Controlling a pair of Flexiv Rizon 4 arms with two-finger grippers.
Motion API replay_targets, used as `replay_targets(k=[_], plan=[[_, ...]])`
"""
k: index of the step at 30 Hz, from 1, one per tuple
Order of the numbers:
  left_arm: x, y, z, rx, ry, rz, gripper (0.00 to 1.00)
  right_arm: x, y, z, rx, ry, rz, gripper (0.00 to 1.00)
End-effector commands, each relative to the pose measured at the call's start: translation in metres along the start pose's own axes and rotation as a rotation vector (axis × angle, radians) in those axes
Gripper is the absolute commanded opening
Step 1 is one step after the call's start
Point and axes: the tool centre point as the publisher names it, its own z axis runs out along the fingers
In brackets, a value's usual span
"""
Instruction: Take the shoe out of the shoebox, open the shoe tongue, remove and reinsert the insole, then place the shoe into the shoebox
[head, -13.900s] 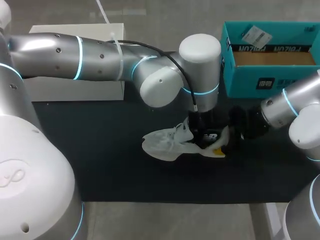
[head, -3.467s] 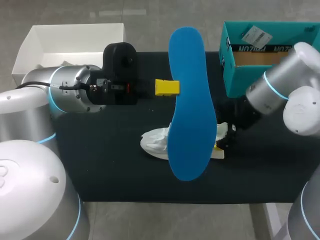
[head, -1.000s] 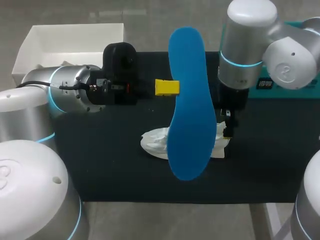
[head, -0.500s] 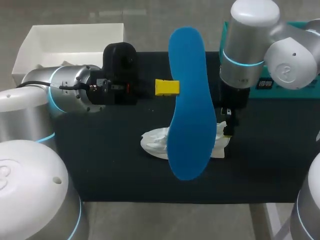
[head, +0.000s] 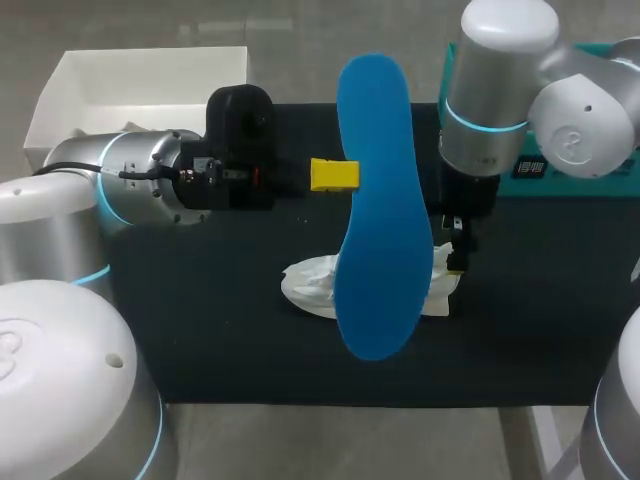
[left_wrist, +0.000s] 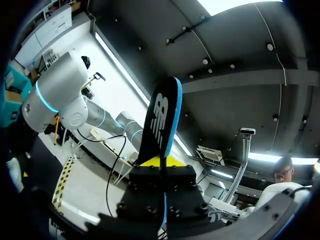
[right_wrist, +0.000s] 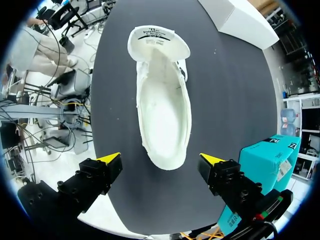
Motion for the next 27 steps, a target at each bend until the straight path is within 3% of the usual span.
replay_targets(k=[1, 3, 10, 18, 27], plan=[[-0.002, 0.001, 0.0, 0.001, 0.003, 0.001, 0.0, 0.0, 0.0, 0.001, 0.0, -0.002, 0.0, 1.0], [-0.002, 0.001, 0.0, 0.001, 0.003, 0.001, 0.0, 0.0, 0.0, 0.001, 0.0, -0.002, 0.0, 1.0], [-0.002, 0.001, 0.0, 0.001, 0.003, 0.001, 0.0, -0.035, 0.015, -0.002, 0.017, -0.017, -0.034, 1.0], [-0.002, 0.001, 0.0, 0.001, 0.003, 0.001, 0.0, -0.072, 0.05, 0.013, 0.0, -0.065, -0.074, 1.0], [-0.002, 0.001, 0.0, 0.001, 0.003, 0.001, 0.0, -0.079, 0.073, 0.037, -0.032, -0.055, -0.108, 1.0]])
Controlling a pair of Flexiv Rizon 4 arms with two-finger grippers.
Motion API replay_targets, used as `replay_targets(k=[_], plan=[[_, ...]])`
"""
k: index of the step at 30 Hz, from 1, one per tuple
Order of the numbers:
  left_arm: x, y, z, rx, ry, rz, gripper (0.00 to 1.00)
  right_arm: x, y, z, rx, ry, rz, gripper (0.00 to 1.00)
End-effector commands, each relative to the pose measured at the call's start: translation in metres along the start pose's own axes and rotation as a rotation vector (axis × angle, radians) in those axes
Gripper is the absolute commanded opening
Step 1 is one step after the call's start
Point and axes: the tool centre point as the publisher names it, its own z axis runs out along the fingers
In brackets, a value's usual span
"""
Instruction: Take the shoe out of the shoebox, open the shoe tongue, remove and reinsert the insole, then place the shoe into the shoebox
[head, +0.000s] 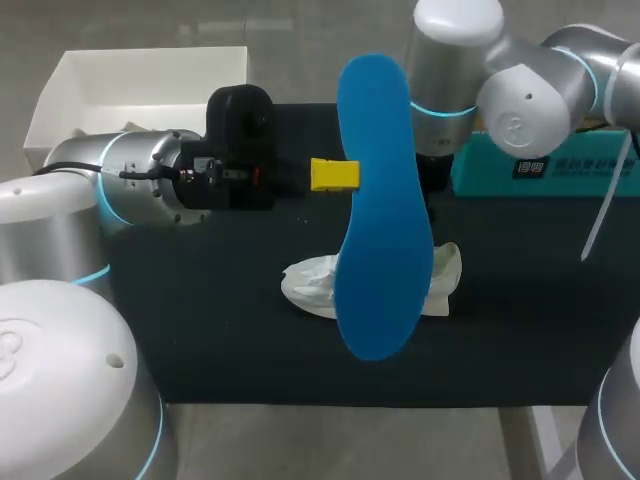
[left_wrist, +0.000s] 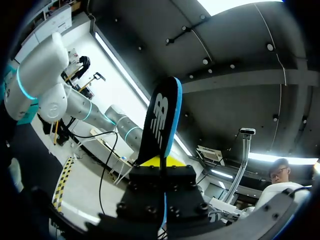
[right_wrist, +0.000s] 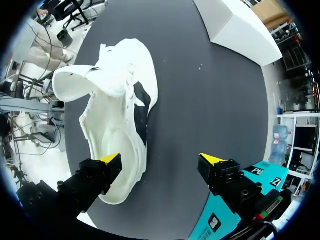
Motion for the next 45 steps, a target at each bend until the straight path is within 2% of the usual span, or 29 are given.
replay_targets(k=[1, 10, 23, 24, 25, 26, 27, 29, 45], plan=[[-0.001, 0.001, 0.0, 0.001, 0.003, 0.001, 0.0, -0.004, 0.012, 0.015, -0.005, 0.011, -0.005, 1.0], [-0.001, 0.001, 0.0, 0.001, 0.003, 0.001, 0.0, 0.011, 0.013, 0.018, -0.009, 0.028, 0.002, 1.0], [-0.001, 0.001, 0.0, 0.001, 0.003, 0.001, 0.0, 0.014, 0.03, 0.051, -0.074, 0.056, -0.008, 1.0], [-0.001, 0.001, 0.0, 0.001, 0.003, 0.001, 0.0, 0.015, 0.031, 0.051, -0.075, 0.056, -0.007, 0.92], [-0.001, 0.001, 0.0, 0.001, 0.003, 0.001, 0.0, 0.017, 0.031, 0.051, -0.075, 0.055, -0.007, 0.78], [-0.001, 0.001, 0.0, 0.001, 0.003, 0.001, 0.0, 0.02, 0.031, 0.05, -0.093, 0.062, -0.009, 0.49], [-0.001, 0.001, 0.0, 0.001, 0.003, 0.001, 0.0, 0.02, 0.031, 0.05, -0.093, 0.062, -0.009, 0.4], [-0.001, 0.001, 0.0, 0.001, 0.003, 0.001, 0.0, 0.02, 0.031, 0.05, -0.093, 0.062, -0.009, 0.02], [-0.001, 0.001, 0.0, 0.001, 0.003, 0.001, 0.0, 0.02, 0.031, 0.05, -0.093, 0.062, -0.009, 0.0]])
